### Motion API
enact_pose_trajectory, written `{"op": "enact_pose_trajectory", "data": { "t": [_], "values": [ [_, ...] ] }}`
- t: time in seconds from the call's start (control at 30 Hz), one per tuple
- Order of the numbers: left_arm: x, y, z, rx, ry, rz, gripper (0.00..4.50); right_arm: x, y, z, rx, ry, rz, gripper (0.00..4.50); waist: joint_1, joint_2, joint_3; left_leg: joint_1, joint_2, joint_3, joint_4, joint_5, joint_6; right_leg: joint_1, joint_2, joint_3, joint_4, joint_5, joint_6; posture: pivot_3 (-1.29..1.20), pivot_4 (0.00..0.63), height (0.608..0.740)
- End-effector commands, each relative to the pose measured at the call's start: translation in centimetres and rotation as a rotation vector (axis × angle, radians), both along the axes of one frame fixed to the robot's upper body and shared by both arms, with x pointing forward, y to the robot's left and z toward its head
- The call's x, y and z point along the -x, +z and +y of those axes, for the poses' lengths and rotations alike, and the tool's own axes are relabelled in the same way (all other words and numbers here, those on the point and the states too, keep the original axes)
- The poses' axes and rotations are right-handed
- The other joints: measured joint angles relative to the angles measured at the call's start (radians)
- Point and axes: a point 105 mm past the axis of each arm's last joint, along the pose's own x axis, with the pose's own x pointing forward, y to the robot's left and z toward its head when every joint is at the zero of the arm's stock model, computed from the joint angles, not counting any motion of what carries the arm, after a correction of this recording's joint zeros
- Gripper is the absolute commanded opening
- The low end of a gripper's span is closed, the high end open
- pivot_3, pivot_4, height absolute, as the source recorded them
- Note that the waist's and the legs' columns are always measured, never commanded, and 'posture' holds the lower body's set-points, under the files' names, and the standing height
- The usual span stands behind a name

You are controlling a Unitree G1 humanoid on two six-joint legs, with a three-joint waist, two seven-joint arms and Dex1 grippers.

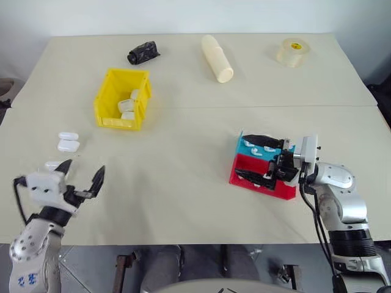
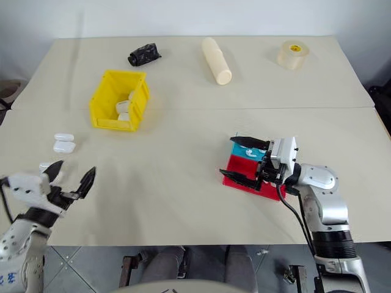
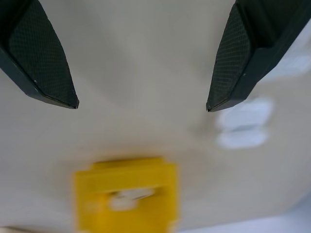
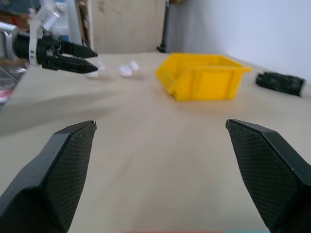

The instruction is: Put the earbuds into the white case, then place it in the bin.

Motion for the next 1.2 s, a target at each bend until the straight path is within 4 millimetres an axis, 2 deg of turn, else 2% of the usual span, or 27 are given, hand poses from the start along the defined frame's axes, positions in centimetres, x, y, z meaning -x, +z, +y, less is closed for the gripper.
{"op": "enact_pose_trajectory", "data": {
  "t": [0.03, 0.17, 0.37, 0.5, 0.7, 0.87, 1.0, 1.2],
  "values": [
    [2.1, 0.3, 1.8, 0.037, 0.153, -0.009, 4.47, 1.1, 1.1, 1.0, -0.016, 0.076, -0.069, 4.50, 0.007, 0.000, 0.000, 0.000, 0.000, 0.000, 0.000, 0.000, 0.000, 0.000, 0.000, 0.000, 0.000, 0.000, 0.000, 0.00, 0.150, 0.740],
    [3.7, -0.5, 2.9, 0.098, 0.259, 0.037, 4.47, 1.2, 0.7, 0.9, 0.015, 0.117, -0.054, 4.50, 0.011, -0.002, -0.001, 0.000, 0.000, -0.001, 0.001, 0.000, 0.000, 0.002, 0.000, -0.001, -0.001, 0.000, 0.000, 0.00, 0.150, 0.740],
    [3.4, 0.3, 3.2, 0.132, 0.279, 0.082, 4.47, 0.9, 0.6, 0.3, 0.035, 0.124, -0.033, 4.50, 0.007, -0.002, -0.001, 0.000, 0.000, -0.001, 0.001, -0.001, 0.000, 0.001, 0.000, -0.001, -0.001, 0.000, 0.000, 0.00, 0.150, 0.740],
    [2.2, 1.7, 3.6, 0.119, 0.227, 0.168, 4.47, 0.9, 0.4, 0.1, 0.049, 0.126, -0.011, 4.50, 0.007, -0.002, -0.001, 0.000, 0.000, -0.001, 0.000, -0.001, -0.001, 0.000, 0.000, -0.001, 0.000, -0.001, -0.001, 0.00, 0.150, 0.740],
    [0.8, 3.3, 5.4, 0.092, 0.122, 0.449, 4.47, 0.8, 0.6, -0.1, 0.063, 0.135, -0.005, 4.50, 0.004, -0.002, -0.001, 0.000, 0.000, -0.002, 0.000, -0.001, -0.001, 0.000, 0.001, 0.000, 0.002, -0.001, -0.003, 0.00, 0.150, 0.740],
    [-0.7, 3.4, 6.3, 0.103, 0.063, 0.604, 4.47, 0.6, 0.7, 0.1, 0.062, 0.132, -0.015, 4.50, 0.000, -0.001, -0.001, 0.001, 0.000, -0.002, -0.001, -0.001, -0.001, -0.002, 0.001, 0.000, 0.005, -0.002, -0.004, 0.00, 0.150, 0.740],
    [-2.2, 3.0, 7.0, 0.090, 0.082, 0.695, 4.47, 0.8, 0.7, 0.6, 0.054, 0.137, -0.018, 4.50, -0.004, -0.001, -0.001, 0.000, 0.000, -0.002, -0.002, -0.001, -0.002, -0.004, 0.001, 0.000, 0.006, -0.003, -0.006, 0.00, 0.150, 0.740],
    [-3.2, 3.4, 7.4, 0.057, 0.067, 0.745, 4.47, 0.9, 0.7, 0.7, 0.049, 0.128, -0.021, 4.50, -0.021, -0.001, -0.001, 0.000, 0.001, -0.002, -0.002, -0.001, -0.003, -0.006, 0.001, 0.000, 0.013, -0.003, -0.006, 0.00, 0.150, 0.740]
  ]
}}
